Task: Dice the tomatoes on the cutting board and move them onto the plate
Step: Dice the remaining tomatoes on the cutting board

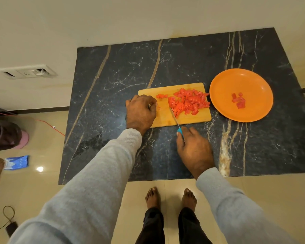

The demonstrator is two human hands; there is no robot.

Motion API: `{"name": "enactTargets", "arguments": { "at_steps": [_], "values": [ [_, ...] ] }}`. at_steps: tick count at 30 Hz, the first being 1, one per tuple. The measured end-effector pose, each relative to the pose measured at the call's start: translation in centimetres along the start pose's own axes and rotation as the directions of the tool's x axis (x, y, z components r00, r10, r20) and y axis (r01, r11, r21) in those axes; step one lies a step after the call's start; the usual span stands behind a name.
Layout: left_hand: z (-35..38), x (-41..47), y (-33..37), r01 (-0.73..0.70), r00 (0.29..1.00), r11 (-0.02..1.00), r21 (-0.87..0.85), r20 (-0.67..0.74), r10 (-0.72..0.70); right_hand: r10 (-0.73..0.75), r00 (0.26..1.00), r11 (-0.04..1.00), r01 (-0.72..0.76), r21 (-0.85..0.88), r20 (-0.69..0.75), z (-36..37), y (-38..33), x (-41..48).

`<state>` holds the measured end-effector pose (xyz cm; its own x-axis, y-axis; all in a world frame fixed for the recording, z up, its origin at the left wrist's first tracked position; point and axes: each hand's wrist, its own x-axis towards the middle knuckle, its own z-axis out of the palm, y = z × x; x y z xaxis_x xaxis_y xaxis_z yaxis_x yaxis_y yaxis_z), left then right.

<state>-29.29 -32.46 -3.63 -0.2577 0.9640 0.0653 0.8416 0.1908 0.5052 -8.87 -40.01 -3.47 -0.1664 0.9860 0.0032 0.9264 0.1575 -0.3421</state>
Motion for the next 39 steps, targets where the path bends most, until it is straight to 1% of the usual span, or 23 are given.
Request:
{"name": "enactTargets", "arguments": {
  "at_steps": [4, 7, 10, 13, 17, 18, 21, 22, 25, 29, 31, 34, 36, 39],
  "values": [
    [-0.2, 0.1, -0.4, 0.035, 0.999, 0.999, 0.017, -0.025, -0.035, -0.07, 0.997, 0.996, 0.072, 0.051, -0.042, 0.3, -2.4, 1.0],
    [-0.4, 0.3, -0.8, 0.059, 0.998, 0.998, 0.036, -0.028, -0.058, -0.081, 0.993, 0.994, 0.087, 0.068, -0.09, 0.5, -4.8, 3.7],
    [-0.6, 0.7, -1.2, 0.078, 0.997, 0.996, 0.051, -0.027, -0.077, -0.077, 0.995, 0.997, 0.079, 0.023, -0.059, 0.8, -6.1, 6.6],
    [-0.6, 1.1, -1.4, 0.074, 0.997, 0.996, 0.039, -0.028, -0.073, -0.06, 0.997, 0.998, 0.059, -0.029, -0.04, 1.0, -5.6, 7.8],
    [-0.2, 1.2, -1.1, 0.05, 0.998, 0.999, 0.011, -0.034, -0.049, 0.013, 0.994, 0.999, -0.017, -0.037, -0.108, 0.6, -3.9, 7.4],
    [0.0, 1.2, -1.0, 0.046, 0.998, 0.999, 0.001, -0.036, -0.046, 0.008, 0.993, 0.999, -0.013, -0.038, -0.119, 0.4, -4.0, 7.2],
    [0.2, 1.0, -0.9, 0.035, 0.999, 0.999, -0.009, -0.034, -0.035, -0.11, 0.983, 0.993, 0.103, -0.05, -0.147, 0.2, -4.6, 6.0],
    [0.2, 0.9, -0.9, 0.029, 0.999, 1.0, -0.01, -0.034, -0.029, -0.124, 0.982, 0.992, 0.118, -0.052, -0.14, 0.3, -4.7, 5.6],
    [0.1, 0.7, -1.0, 0.017, 1.0, 1.0, -0.007, -0.026, -0.017, -0.11, 0.988, 0.993, 0.105, -0.044, -0.109, 1.0, -4.3, 4.2],
    [-0.1, 0.5, -1.1, 0.037, 0.999, 0.999, 0.008, -0.038, -0.036, -0.157, 0.982, 0.987, 0.153, -0.045, -0.108, 1.7, -4.6, 4.0],
    [-0.1, 0.4, -1.0, 0.043, 0.998, 0.999, 0.013, -0.043, -0.043, -0.15, 0.985, 0.988, 0.146, -0.045, -0.091, 1.8, -5.2, 5.1],
    [-0.3, 0.3, -0.8, 0.042, 0.999, 0.999, 0.014, -0.033, -0.042, -0.068, 0.996, 0.997, 0.066, -0.046, -0.058, 1.6, -5.1, 6.3],
    [-0.3, 0.1, -0.8, 0.045, 0.998, 0.999, -0.009, -0.032, -0.045, -0.034, 0.996, 0.999, 0.033, -0.018, -0.078, 1.3, -4.2, 5.9],
    [-0.1, -0.8, -0.9, 0.044, 0.998, 0.998, -0.051, -0.052, -0.046, -0.067, 0.994, 0.998, 0.068, 0.01, -0.09, 1.1, -2.9, 3.9]
  ]
}}
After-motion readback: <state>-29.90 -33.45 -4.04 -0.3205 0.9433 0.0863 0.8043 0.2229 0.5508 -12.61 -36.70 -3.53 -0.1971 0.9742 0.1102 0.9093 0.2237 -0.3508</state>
